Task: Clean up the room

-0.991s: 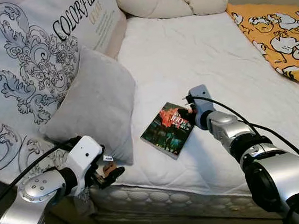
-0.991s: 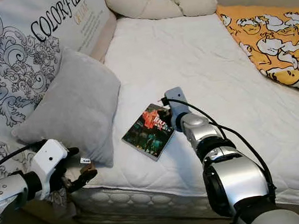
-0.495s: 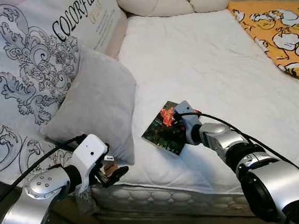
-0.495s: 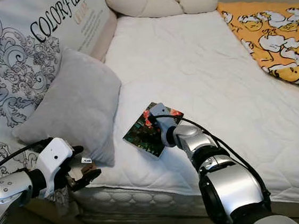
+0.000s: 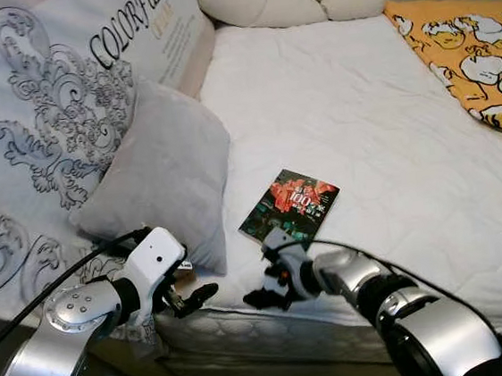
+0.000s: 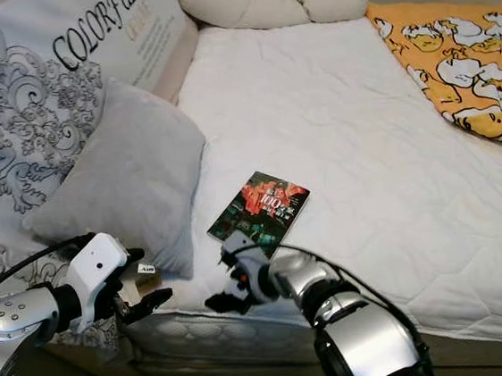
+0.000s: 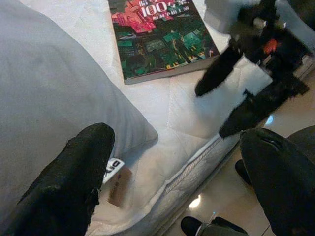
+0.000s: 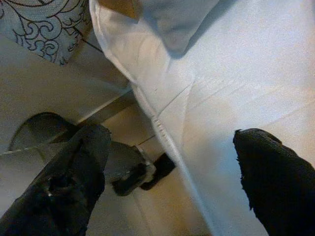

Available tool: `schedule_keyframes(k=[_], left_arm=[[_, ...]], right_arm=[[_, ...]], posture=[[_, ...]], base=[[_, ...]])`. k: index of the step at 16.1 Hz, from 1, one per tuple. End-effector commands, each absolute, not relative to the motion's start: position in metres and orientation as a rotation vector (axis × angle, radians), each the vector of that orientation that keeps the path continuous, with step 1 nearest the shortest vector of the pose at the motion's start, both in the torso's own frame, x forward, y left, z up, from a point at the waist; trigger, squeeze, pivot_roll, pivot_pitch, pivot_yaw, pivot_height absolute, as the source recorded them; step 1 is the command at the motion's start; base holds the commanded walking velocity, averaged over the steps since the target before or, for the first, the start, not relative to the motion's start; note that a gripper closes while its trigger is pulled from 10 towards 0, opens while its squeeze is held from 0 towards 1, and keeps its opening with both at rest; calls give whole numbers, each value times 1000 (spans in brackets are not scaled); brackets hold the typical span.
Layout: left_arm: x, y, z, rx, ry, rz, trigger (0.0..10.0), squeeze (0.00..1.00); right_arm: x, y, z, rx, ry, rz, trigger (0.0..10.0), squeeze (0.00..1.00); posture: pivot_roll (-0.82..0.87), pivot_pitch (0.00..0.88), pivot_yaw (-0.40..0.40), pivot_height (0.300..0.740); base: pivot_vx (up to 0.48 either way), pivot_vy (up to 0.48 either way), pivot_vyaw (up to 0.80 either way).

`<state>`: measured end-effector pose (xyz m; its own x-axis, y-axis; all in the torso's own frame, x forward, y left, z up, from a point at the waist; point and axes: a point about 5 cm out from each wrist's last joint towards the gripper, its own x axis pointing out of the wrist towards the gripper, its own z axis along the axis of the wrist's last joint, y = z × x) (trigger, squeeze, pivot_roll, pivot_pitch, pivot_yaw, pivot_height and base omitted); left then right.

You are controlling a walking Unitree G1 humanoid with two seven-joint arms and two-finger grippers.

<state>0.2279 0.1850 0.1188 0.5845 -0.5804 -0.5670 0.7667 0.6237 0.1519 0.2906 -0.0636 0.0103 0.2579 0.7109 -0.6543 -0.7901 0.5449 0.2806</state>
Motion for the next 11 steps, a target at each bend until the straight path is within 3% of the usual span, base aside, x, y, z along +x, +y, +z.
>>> schedule_keyframes(k=[1, 3, 4, 5, 6, 11], left_arm=[[228, 187, 116, 418, 520, -808, 10000, 0], [228, 187, 114, 420, 523, -806, 10000, 0], [228, 187, 113, 422, 524, -807, 10000, 0], [228, 187, 113, 423, 525, -807, 10000, 0], [229, 188, 112, 425, 524, -808, 10000, 0], [234, 188, 111, 429, 521, -821, 10000, 0]], right_arm=[[292, -63, 12, -142, 815, 1035, 10000, 1000], [291, -66, 7, -216, 814, 993, 10000, 1000], [293, -70, 6, -236, 810, 930, 10000, 651], [295, -74, 5, -256, 798, 876, 10000, 43], [299, -78, 6, -269, 775, 828, 10000, 0], [309, -94, 12, -334, 723, 730, 10000, 0]], posture=[[118, 0, 14, 740], [116, 0, 15, 740], [115, 0, 17, 740], [114, 0, 18, 740], [110, 0, 22, 740], [91, 0, 40, 740]], base=[[0, 0, 0], [0, 0, 0], [0, 0, 0], [0, 0, 0], [0, 0, 0], [0, 0, 0]])
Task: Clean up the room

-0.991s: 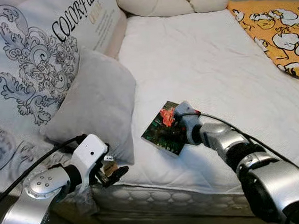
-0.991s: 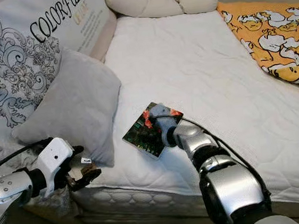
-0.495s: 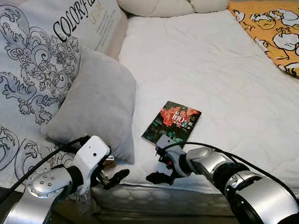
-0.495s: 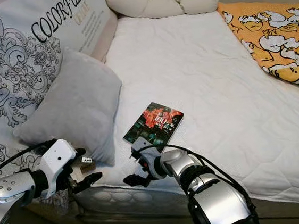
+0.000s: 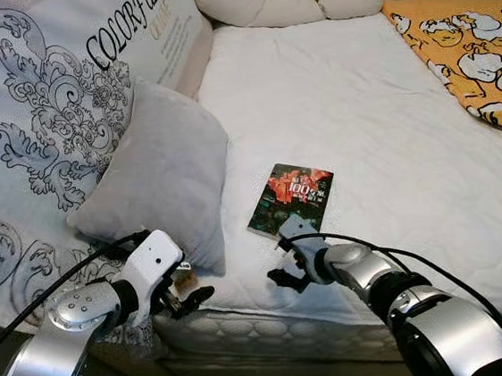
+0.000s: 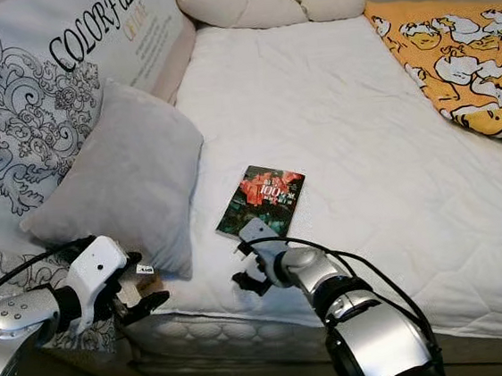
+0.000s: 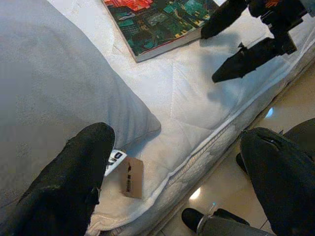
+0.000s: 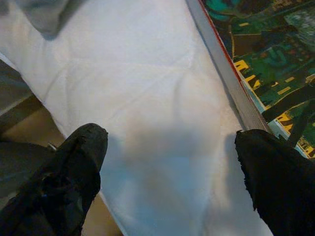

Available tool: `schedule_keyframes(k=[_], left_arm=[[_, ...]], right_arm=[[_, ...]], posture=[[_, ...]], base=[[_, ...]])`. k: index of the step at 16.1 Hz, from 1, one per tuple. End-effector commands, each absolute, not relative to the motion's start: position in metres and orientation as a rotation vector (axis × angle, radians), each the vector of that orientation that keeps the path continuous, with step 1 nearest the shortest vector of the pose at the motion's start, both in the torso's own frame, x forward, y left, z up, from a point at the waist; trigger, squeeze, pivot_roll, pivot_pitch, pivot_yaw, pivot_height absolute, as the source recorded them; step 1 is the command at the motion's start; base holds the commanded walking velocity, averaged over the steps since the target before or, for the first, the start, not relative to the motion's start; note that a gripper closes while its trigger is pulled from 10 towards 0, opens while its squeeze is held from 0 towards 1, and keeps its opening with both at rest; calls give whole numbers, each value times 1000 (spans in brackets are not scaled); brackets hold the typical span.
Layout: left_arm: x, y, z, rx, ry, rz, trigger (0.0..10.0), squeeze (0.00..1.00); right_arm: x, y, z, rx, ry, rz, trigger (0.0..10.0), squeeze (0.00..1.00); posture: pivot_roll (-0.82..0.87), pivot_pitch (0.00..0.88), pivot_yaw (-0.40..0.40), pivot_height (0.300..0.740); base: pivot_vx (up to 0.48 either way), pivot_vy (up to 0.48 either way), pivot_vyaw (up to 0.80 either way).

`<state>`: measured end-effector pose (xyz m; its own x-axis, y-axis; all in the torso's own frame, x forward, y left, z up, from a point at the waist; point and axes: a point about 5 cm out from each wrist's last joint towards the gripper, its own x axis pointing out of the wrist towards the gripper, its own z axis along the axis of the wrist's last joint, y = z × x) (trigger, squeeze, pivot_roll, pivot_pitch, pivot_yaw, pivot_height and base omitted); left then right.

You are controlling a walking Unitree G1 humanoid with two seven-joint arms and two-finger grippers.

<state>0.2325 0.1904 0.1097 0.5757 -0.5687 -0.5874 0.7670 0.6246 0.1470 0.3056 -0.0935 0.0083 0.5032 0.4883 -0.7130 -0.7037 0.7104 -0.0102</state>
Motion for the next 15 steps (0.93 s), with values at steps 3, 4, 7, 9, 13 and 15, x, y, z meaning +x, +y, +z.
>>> schedule_keyframes(k=[3, 4, 7, 9, 13, 15], left_arm=[[237, 186, 112, 431, 510, -830, 10000, 0], [238, 184, 113, 431, 507, -833, 10000, 0], [244, 175, 116, 426, 484, -848, 10000, 0], [247, 171, 117, 424, 472, -854, 10000, 0], [250, 164, 118, 416, 458, -866, 10000, 0], [249, 164, 117, 397, 450, -851, 10000, 0]], right_arm=[[309, -100, 11, -356, 725, 736, 10000, 0], [308, -103, 11, -360, 729, 748, 10000, 0], [309, -124, 10, -395, 734, 721, 10000, 0], [310, -135, 11, -398, 738, 687, 10000, 0], [313, -154, 16, -397, 729, 657, 10000, 0], [312, -158, 19, -370, 713, 733, 10000, 0]], posture=[[78, 0, 46, 740], [74, 0, 47, 740], [43, 0, 55, 740], [29, 0, 58, 740], [16, 0, 51, 740], [20, 0, 29, 740]], base=[[0, 0, 0], [0, 0, 0], [0, 0, 0], [0, 0, 0], [0, 0, 0], [0, 0, 0]])
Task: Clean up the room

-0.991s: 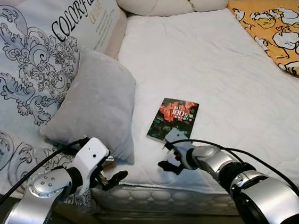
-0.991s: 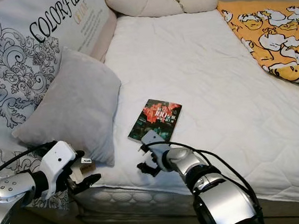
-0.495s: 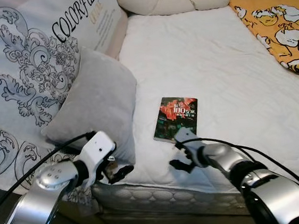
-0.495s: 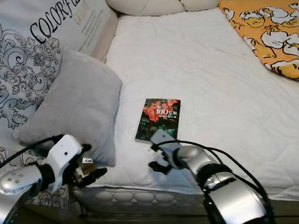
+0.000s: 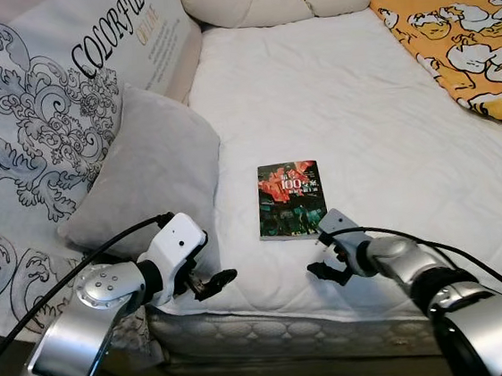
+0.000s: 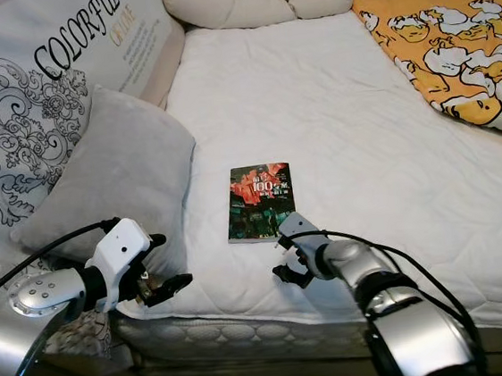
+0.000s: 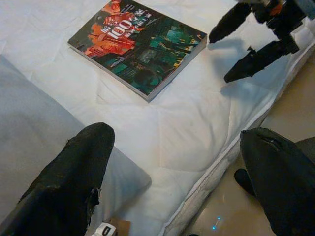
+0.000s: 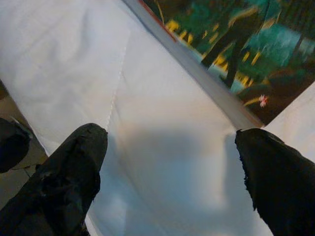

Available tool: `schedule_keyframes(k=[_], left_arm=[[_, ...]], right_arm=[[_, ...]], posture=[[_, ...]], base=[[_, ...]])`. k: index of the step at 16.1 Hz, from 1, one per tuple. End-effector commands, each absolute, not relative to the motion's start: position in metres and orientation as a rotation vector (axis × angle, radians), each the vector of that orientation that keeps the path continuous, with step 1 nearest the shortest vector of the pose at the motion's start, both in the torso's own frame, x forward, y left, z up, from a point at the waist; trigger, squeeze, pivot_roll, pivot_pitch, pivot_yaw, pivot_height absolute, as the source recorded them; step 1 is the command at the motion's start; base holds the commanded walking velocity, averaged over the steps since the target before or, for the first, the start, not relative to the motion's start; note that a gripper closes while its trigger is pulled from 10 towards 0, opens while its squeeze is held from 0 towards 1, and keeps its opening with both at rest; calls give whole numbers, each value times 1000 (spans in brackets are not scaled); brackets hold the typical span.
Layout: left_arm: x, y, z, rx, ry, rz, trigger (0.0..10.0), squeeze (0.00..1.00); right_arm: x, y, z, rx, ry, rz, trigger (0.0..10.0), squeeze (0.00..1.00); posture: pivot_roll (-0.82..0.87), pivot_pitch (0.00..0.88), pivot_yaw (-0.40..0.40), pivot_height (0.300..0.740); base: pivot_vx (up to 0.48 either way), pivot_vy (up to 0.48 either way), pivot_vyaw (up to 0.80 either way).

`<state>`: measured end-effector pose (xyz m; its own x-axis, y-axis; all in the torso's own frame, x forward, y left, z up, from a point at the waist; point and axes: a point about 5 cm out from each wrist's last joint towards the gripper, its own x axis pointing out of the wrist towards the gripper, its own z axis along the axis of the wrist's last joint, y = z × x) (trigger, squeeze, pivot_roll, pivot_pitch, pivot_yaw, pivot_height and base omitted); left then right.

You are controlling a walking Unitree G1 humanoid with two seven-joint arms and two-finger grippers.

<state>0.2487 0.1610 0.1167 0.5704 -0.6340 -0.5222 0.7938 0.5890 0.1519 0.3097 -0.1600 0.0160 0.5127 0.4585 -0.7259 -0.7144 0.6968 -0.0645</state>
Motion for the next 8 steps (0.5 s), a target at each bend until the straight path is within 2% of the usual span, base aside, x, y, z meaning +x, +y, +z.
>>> schedule_keyframes(k=[1, 3, 5, 7, 8], left_arm=[[248, 163, 117, 376, 438, -836, 10000, 0], [244, 162, 118, 295, 403, -792, 10000, 0], [243, 160, 116, 219, 356, -681, 10000, 0], [246, 163, 113, 210, 307, -532, 10000, 0], [247, 166, 113, 205, 291, -459, 10000, 0]], right_arm=[[311, -160, 22, -329, 699, 782, 10000, 0], [306, -167, 27, -241, 667, 834, 10000, 0], [300, -180, 34, -166, 595, 723, 10000, 0], [300, -185, 39, -45, 533, 516, 10000, 0], [298, -184, 41, 8, 490, 391, 10000, 0]], posture=[[26, 0, 7, 740], [27, 0, -12, 740], [12, 0, -16, 740], [-23, 0, -10, 740], [-33, 0, -4, 740]], base=[[0, 0, 0], [0, 0, 0], [0, 0, 0], [0, 0, 0], [0, -341, 0]])
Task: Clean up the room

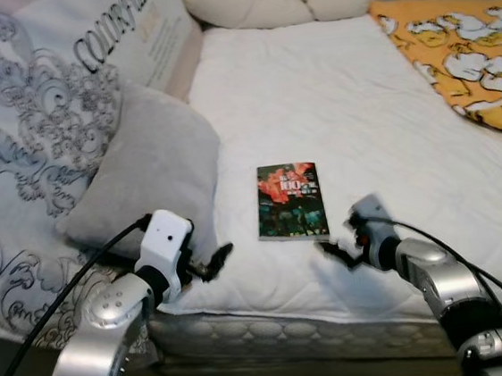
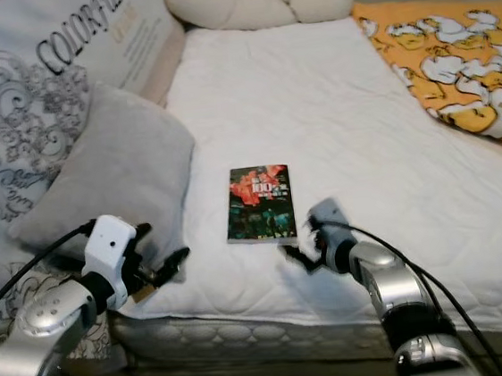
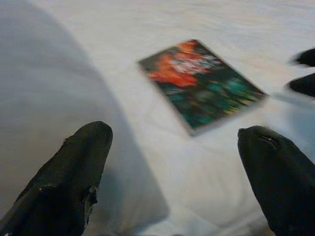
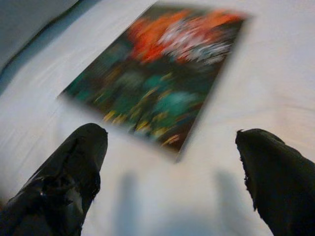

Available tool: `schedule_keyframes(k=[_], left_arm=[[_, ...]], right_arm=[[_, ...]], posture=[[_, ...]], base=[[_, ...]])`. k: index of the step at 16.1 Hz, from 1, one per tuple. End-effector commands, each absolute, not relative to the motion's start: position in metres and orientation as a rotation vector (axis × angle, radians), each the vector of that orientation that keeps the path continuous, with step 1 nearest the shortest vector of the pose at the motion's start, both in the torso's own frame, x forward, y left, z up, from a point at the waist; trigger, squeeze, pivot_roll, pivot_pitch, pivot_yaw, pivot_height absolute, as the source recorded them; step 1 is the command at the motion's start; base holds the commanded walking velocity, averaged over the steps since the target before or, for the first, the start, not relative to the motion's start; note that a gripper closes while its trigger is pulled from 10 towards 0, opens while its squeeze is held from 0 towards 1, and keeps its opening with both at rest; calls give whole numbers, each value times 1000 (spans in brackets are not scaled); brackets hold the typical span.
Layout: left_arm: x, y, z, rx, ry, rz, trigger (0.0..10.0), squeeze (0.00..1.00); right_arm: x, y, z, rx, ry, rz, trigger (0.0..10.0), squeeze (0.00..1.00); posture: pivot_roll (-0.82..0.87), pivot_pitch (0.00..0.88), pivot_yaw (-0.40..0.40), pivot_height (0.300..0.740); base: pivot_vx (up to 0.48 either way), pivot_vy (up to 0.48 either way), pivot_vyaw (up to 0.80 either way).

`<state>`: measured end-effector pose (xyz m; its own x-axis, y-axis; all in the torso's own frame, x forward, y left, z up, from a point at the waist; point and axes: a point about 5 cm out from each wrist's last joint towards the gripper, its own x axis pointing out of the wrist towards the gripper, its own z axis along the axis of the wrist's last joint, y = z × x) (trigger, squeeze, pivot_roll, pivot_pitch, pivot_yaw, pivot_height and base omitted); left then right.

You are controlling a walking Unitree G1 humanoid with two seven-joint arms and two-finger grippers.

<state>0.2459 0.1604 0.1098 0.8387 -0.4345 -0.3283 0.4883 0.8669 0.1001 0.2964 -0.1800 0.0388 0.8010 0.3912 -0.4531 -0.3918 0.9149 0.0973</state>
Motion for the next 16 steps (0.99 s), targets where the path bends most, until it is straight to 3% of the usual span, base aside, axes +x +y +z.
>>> schedule_keyframes(k=[1, 4, 6, 7, 8, 9, 13, 16], left_arm=[[247, 167, 111, 198, 280, -414, 10000, 0], [247, 166, 102, 179, 300, -318, 10000, 0], [245, 169, 100, 173, 303, -292, 10000, 0], [242, 174, 101, 168, 302, -257, 10000, 0], [241, 176, 102, 172, 301, -251, 10000, 0], [243, 177, 101, 176, 304, -247, 10000, 0], [251, 186, 104, 163, 286, -163, 10000, 0], [257, 187, 105, 165, 272, -142, 10000, 0]], right_arm=[[294, -180, 42, 54, 440, 303, 10000, 0], [283, -185, 52, 97, 348, 118, 10000, 0], [284, -184, 58, 99, 320, 90, 10000, 0], [283, -182, 63, 78, 292, 69, 10000, 486], [283, -183, 64, 47, 282, 47, 10000, 569], [282, -180, 65, 15, 269, 54, 10000, 1000], [280, -162, 68, 21, 249, 109, 10000, 1000], [284, -166, 72, 35, 234, 95, 10000, 1000]], posture=[[-50, 0, 6, 740], [-57, 0, 16, 740], [-35, 0, -2, 740], [-18, 0, -14, 740], [-4, 0, -18, 740], [0, 0, -17, 740], [-43, 0, 2, 740], [-40, 0, 3, 740]], base=[[0, -450, 0], [0, -445, 0], [0, -360, 0], [0, -352, 0], [0, -352, 0], [0, -330, 0], [0, -320, 0], [0, -312, 0]])
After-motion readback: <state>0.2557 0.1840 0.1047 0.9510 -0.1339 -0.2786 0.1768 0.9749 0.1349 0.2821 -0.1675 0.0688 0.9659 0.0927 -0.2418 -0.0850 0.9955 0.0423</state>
